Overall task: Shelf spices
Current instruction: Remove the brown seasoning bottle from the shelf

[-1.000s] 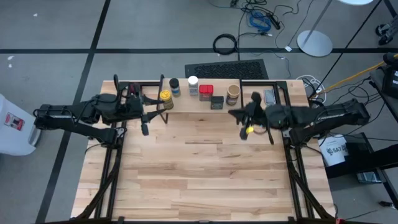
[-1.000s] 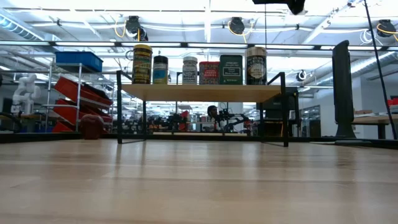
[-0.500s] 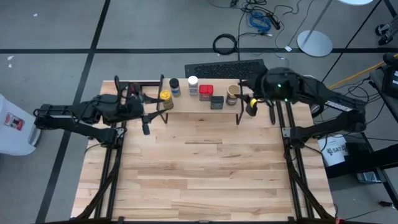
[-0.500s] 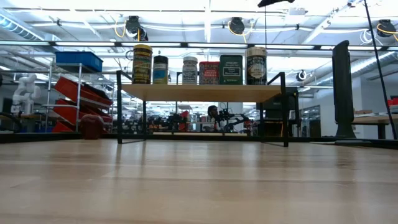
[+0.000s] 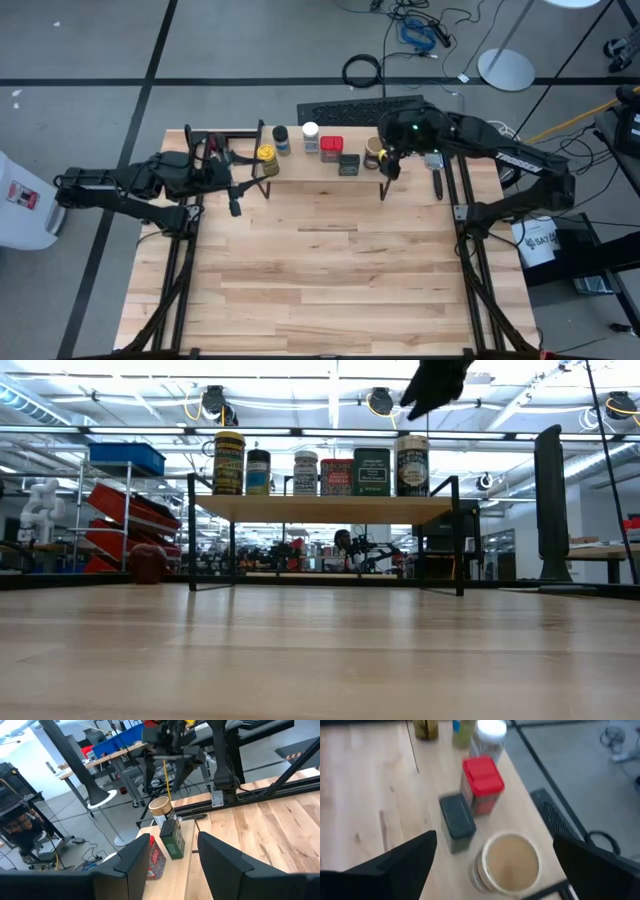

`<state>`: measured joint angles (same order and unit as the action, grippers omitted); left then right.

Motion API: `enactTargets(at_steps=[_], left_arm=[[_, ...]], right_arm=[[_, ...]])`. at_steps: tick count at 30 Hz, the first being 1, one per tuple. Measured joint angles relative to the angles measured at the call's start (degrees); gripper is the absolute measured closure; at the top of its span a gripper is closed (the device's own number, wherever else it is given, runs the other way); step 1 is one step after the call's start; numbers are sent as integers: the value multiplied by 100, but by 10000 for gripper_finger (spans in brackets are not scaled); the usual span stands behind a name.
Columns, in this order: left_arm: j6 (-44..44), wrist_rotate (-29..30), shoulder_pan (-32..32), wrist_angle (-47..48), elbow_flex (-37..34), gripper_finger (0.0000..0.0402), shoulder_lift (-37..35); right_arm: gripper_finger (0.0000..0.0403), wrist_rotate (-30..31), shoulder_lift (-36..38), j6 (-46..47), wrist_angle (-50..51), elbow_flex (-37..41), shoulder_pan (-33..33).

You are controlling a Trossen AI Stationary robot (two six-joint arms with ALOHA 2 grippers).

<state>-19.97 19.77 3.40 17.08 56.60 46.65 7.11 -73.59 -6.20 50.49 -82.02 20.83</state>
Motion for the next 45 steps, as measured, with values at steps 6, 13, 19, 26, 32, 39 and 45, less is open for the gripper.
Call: enactTargets(at_steps=[6,13,19,26,32,39,45], left_arm=[[2,0,0,2,0,226,0],[4,0,0,2,0,226,0],[4,0,0,4,0,226,0],[4,0,0,4,0,226,0],[4,0,0,3,0,226,0],[4,0,0,3,0,226,0],[4,0,0,4,0,226,0]], right_arm=[[5,3,-221,-27,223,0,175],[4,-223,-455,-103,221,0,426],[6,-299,-671,-196,219,0,518],[8,-296,-771,-246,295,0,567],[47,-299,-771,-255,373,0,633],[114,-704,-805,-151,547,2,779],[142,-760,-799,-37,541,2,765]])
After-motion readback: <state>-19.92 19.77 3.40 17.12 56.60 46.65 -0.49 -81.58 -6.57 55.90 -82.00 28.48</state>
